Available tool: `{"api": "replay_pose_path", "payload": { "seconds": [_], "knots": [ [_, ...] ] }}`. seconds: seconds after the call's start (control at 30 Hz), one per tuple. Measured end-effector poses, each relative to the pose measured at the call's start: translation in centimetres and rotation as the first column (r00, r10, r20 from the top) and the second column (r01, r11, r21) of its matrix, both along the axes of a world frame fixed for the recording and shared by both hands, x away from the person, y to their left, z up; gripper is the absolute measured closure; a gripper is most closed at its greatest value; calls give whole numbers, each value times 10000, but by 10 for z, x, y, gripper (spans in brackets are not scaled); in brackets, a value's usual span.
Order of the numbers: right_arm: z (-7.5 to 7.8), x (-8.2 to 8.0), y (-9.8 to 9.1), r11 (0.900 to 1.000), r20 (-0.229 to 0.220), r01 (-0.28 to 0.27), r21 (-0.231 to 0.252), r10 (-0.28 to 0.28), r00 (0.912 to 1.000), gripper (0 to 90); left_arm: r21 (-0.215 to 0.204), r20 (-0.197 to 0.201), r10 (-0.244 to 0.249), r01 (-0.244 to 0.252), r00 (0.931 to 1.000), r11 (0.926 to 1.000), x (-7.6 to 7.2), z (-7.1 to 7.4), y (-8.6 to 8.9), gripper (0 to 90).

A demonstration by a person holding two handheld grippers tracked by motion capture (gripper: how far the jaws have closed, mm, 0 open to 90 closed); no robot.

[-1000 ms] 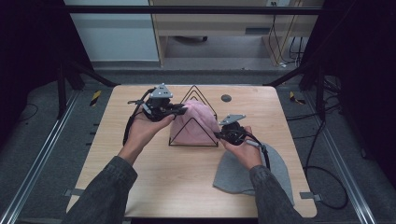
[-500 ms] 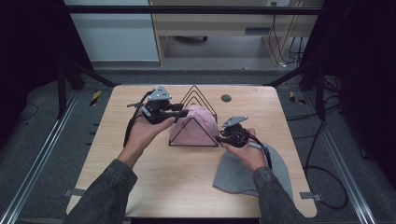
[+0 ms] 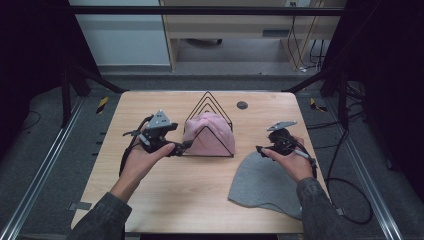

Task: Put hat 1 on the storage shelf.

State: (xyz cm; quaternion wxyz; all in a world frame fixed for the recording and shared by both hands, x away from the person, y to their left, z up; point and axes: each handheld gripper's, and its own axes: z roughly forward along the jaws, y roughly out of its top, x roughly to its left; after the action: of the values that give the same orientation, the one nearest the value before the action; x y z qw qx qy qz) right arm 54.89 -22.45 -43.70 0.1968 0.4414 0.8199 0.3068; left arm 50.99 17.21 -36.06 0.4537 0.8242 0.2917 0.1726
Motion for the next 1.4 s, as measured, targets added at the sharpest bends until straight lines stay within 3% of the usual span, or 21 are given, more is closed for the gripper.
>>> {"api": "replay_pose_path", "payload": {
  "seconds": [0.07,0.2,0.23,0.27,0.3,0.37,0.43,0.53,0.63,0.77,1.03,1.13,1.3,1.4],
  "knots": [
    [-2,2,-10,9997,-240,205,118,-202,9995,283,206,-65,120,-119,9999,9997,-10,-10,7,115],
    [-12,-2,-30,9988,-707,478,-82,-482,9963,364,322,-617,325,-305,9976,9990,-31,-38,25,71],
    [-15,-3,-33,9985,-830,528,-109,-535,9951,361,363,-764,591,-564,9953,9977,-36,-48,28,72],
    [-17,-3,-35,9984,-915,554,-149,-565,9942,360,424,-1114,901,-859,9897,9954,-44,-68,33,74],
    [-17,-3,-35,9984,-915,554,-149,-565,9942,360,424,-1114,901,-859,9897,9954,-44,-68,33,77],
    [-22,-4,-38,9978,-1049,646,-140,-657,9923,360,473,-1695,1079,-1012,9796,9937,-48,-86,37,83],
    [-30,-3,-41,9966,-1291,768,-302,-801,9884,350,753,-1995,1199,-1068,9725,9914,-50,-93,36,82],
    [-35,-3,-44,9953,-1433,968,-12,-960,9850,342,923,-1917,1177,-1015,9744,9905,-55,-96,32,78],
    [-39,-3,-47,9953,-1375,962,-87,-965,9858,338,971,-1745,1335,-1179,9756,9883,-55,-95,31,78],
    [-42,-2,-51,9942,-1415,1073,-99,-1076,9841,326,1134,-1874,1341,-1142,9731,9870,-56,-98,32,79],
    [-46,-2,-53,9955,-1629,901,-288,-936,9822,359,1232,-1774,1350,-1141,9748,9858,-54,-98,30,92],
    [-45,-5,-52,9954,-1542,766,-577,-847,9844,449,1614,-1520,1401,-1153,9784,9801,-56,-97,27,94],
    [-43,-9,-48,9977,-1728,348,-577,-444,9840,619,1611,-1587,1355,-1098,9780,9808,-56,-98,27,94],
    [-43,-9,-46,9982,-1721,218,-565,-313,9846,664,1647,-1609,1327,-1060,9780,9806,-56,-98,26,93]
  ]
}}
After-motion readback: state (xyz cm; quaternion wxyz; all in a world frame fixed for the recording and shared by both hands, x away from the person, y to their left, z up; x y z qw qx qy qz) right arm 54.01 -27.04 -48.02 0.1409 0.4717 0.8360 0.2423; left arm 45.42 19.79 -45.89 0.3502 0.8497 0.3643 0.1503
